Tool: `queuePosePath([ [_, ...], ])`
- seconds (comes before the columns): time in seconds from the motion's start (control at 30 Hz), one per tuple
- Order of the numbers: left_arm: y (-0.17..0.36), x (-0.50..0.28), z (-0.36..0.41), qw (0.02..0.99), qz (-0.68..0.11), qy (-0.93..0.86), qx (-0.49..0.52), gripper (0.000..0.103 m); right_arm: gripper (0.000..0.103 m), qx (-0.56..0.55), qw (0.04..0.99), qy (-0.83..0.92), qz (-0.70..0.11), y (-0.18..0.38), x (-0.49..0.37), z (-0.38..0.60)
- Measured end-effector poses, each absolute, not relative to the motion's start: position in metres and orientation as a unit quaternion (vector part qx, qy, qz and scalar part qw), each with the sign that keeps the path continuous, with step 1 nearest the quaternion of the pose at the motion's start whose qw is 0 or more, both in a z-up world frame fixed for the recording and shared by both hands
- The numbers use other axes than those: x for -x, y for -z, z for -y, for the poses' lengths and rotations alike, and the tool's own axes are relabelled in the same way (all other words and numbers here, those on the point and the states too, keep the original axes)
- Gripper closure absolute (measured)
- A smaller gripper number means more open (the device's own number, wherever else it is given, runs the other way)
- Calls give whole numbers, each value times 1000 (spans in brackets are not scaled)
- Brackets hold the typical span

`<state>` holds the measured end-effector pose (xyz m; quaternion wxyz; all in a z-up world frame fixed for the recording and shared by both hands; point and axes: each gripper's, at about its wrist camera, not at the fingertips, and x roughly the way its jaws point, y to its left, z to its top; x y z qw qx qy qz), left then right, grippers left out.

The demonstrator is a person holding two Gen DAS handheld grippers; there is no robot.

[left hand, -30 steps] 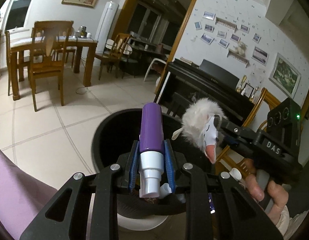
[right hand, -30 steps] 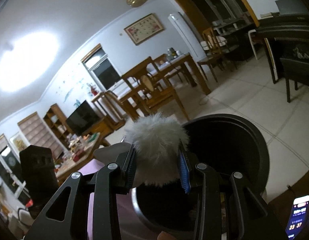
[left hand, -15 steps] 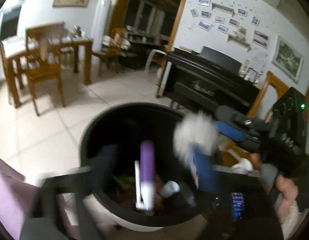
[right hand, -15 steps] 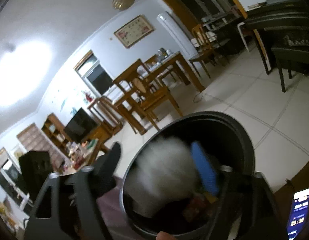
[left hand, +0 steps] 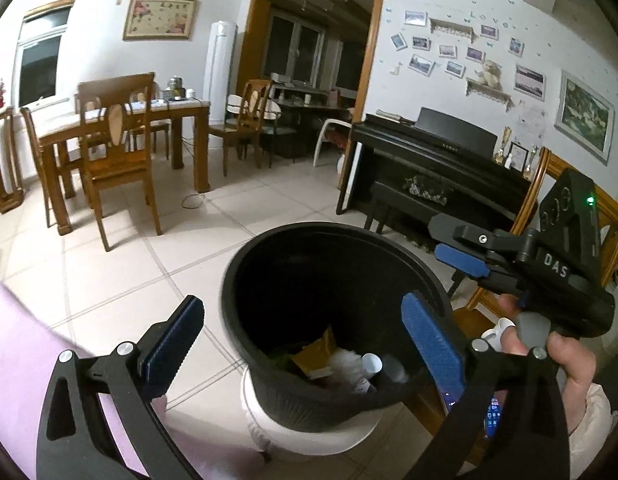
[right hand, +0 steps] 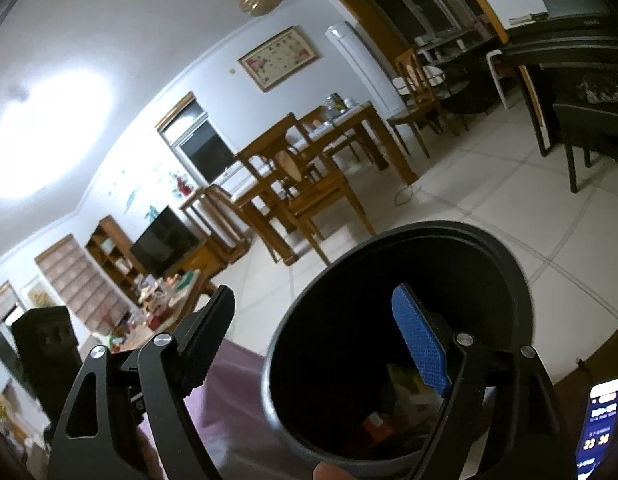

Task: Collect trash
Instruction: 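Carry the bottle and toy over the black bin and open both tools, then grasp the white plastic bag with the left tool while the right tool grasps the green gum pack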

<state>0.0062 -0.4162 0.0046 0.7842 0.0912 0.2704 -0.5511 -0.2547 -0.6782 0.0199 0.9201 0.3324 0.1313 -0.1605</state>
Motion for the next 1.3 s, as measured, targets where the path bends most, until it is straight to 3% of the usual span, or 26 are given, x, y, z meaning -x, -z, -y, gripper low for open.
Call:
queuePosePath([
  [0.73,-9,-89,154,891,-285,351,42,5,23,-228,949,4,-216,-59,100,470],
  [0.93,5,-119,89,913,-307,265,44,5,23,-202,945,-55,-251,-60,45,400],
  [1.17,32,-163,67,902,-366,230,16,6,23,-158,931,-112,-310,-54,-33,315],
  [1.23,38,-174,68,896,-378,231,5,13,23,-143,926,-123,-327,-53,-57,294],
  [1.3,46,-178,69,888,-393,241,-3,33,24,-129,922,-132,-340,-46,-73,277],
])
